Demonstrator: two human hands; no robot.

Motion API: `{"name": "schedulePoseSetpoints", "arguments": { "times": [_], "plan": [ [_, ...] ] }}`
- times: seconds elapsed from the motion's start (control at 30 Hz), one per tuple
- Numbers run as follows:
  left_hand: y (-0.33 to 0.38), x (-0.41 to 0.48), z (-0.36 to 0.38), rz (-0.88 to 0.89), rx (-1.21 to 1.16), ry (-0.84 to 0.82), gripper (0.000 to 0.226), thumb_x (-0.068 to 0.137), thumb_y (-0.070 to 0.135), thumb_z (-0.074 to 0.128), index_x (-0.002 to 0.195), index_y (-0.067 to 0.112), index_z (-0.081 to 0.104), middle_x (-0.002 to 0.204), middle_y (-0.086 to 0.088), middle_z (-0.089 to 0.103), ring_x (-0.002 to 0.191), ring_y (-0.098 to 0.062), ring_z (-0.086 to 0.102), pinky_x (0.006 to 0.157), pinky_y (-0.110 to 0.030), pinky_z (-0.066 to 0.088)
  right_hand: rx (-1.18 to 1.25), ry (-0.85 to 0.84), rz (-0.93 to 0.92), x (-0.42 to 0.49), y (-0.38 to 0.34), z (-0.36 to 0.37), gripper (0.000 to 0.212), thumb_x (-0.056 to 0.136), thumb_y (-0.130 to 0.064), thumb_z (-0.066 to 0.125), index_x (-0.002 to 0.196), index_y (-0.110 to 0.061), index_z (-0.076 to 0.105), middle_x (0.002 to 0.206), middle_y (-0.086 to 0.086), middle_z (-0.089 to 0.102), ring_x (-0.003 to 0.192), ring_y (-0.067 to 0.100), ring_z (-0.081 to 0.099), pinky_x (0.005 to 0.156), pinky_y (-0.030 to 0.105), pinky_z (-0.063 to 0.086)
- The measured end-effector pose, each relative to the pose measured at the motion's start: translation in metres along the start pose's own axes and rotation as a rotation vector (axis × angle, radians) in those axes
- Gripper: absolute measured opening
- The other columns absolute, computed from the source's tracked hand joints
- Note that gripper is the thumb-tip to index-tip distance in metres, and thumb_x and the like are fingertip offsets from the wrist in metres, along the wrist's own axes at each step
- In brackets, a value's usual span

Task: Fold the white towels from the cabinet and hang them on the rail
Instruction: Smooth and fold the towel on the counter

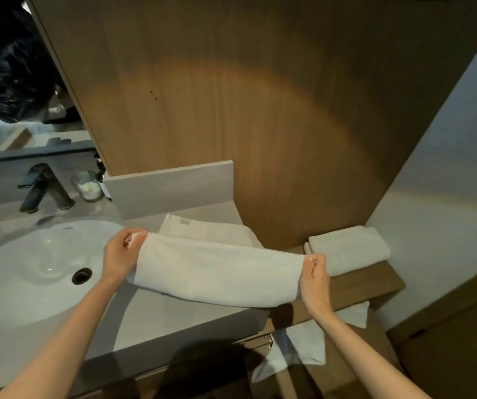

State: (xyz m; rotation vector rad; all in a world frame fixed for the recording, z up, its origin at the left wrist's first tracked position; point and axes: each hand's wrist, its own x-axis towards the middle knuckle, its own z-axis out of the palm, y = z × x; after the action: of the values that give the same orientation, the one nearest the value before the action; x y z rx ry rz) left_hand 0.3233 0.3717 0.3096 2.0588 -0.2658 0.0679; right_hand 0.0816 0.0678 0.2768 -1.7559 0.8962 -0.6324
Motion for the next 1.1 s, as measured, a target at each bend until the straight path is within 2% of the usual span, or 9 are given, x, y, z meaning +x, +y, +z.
{"name": "schedulePoseSetpoints", "arguments": {
  "times": [0.1, 0.27, 0.4, 0.53, 0.6, 0.7, 0.87, 1.0, 1.1],
  "plan": [
    [-0.014, 0.005, 0.011, -0.020, 0.068, -0.050, 0.009, 0.089, 0.008, 0.062, 0.093, 0.014, 0.068, 0.092, -0.006, 0.068, 0.089, -0.024, 0.060, 0.078, -0.030, 0.041, -0.100, -0.014, 0.079, 0.004, 0.014, 0.009, 0.018, 0.105, -0.023, 0.032, 0.100, -0.009, 0.043, 0.086, 0.004, 0.053, 0.082, 0.020, 0.053, 0.062, 0.032, 0.038],
    [-0.032, 0.009, 0.022, -0.091, 0.107, -0.124, 0.010, 0.090, 0.015, 0.064, 0.099, 0.011, 0.069, 0.099, -0.009, 0.069, 0.095, -0.027, 0.060, 0.080, -0.029, 0.040, -0.149, 0.020, 0.247, 0.004, 0.035, 0.025, 0.019, 0.104, -0.023, 0.033, 0.100, -0.007, 0.043, 0.084, 0.005, 0.053, 0.088, 0.030, 0.054, 0.071, 0.034, 0.037],
    [-0.040, 0.007, 0.029, -0.260, 0.142, -0.168, 0.034, 0.094, 0.033, 0.059, 0.114, 0.007, 0.063, 0.109, -0.016, 0.066, 0.102, -0.034, 0.059, 0.084, -0.033, 0.040, -0.121, 0.051, 0.401, -0.001, 0.044, 0.031, 0.024, 0.104, -0.031, 0.036, 0.104, -0.009, 0.045, 0.102, 0.014, 0.057, 0.097, 0.031, 0.054, 0.080, 0.037, 0.040],
    [-0.059, 0.002, 0.031, -0.396, 0.276, -0.297, 0.053, 0.094, 0.050, 0.051, 0.109, 0.000, 0.061, 0.108, -0.022, 0.062, 0.094, -0.035, 0.055, 0.083, -0.039, 0.040, 0.061, -0.010, 0.594, -0.014, 0.045, 0.032, 0.045, 0.099, -0.051, 0.041, 0.109, -0.009, 0.053, 0.101, 0.008, 0.057, 0.096, 0.026, 0.055, 0.080, 0.033, 0.041],
    [-0.063, -0.002, 0.032, -0.394, 0.298, -0.323, 0.051, 0.095, 0.047, 0.051, 0.113, -0.001, 0.059, 0.111, -0.022, 0.060, 0.095, -0.035, 0.053, 0.084, -0.040, 0.039, 0.098, -0.041, 0.563, -0.023, 0.050, 0.030, 0.042, 0.097, -0.050, 0.046, 0.108, -0.012, 0.059, 0.102, 0.007, 0.063, 0.093, 0.022, 0.060, 0.078, 0.032, 0.044],
    [-0.063, -0.007, 0.034, -0.326, 0.231, -0.301, 0.040, 0.100, 0.038, 0.046, 0.119, 0.004, 0.053, 0.111, -0.014, 0.057, 0.094, -0.028, 0.049, 0.085, -0.038, 0.037, 0.120, -0.014, 0.410, -0.035, 0.054, 0.027, 0.029, 0.099, -0.037, 0.048, 0.101, -0.011, 0.061, 0.098, 0.006, 0.066, 0.087, 0.013, 0.061, 0.069, 0.024, 0.048],
    [-0.066, -0.014, 0.033, -0.244, 0.248, -0.229, 0.032, 0.102, 0.037, 0.039, 0.116, 0.009, 0.049, 0.102, -0.008, 0.053, 0.090, -0.027, 0.048, 0.081, -0.037, 0.036, -0.167, 0.072, 0.170, -0.031, 0.047, 0.034, 0.035, 0.101, -0.042, 0.040, 0.091, -0.011, 0.054, 0.080, 0.003, 0.060, 0.073, 0.014, 0.057, 0.061, 0.029, 0.044],
    [-0.076, -0.014, 0.028, -0.221, 0.280, -0.251, 0.029, 0.102, 0.036, 0.040, 0.112, 0.010, 0.049, 0.101, -0.010, 0.054, 0.088, -0.028, 0.049, 0.080, -0.038, 0.036, -0.454, 0.018, 0.253, -0.030, 0.055, 0.042, 0.035, 0.103, -0.040, 0.033, 0.090, -0.011, 0.047, 0.071, 0.002, 0.055, 0.064, 0.017, 0.053, 0.052, 0.030, 0.039],
    [-0.081, -0.011, 0.027, -0.236, 0.321, -0.264, 0.028, 0.101, 0.036, 0.041, 0.108, 0.010, 0.050, 0.100, -0.015, 0.058, 0.086, -0.029, 0.050, 0.079, -0.037, 0.036, -0.486, 0.005, 0.324, -0.034, 0.062, 0.046, 0.033, 0.104, -0.037, 0.031, 0.094, -0.010, 0.046, 0.073, 0.003, 0.055, 0.066, 0.018, 0.054, 0.054, 0.031, 0.038]
  ]
}}
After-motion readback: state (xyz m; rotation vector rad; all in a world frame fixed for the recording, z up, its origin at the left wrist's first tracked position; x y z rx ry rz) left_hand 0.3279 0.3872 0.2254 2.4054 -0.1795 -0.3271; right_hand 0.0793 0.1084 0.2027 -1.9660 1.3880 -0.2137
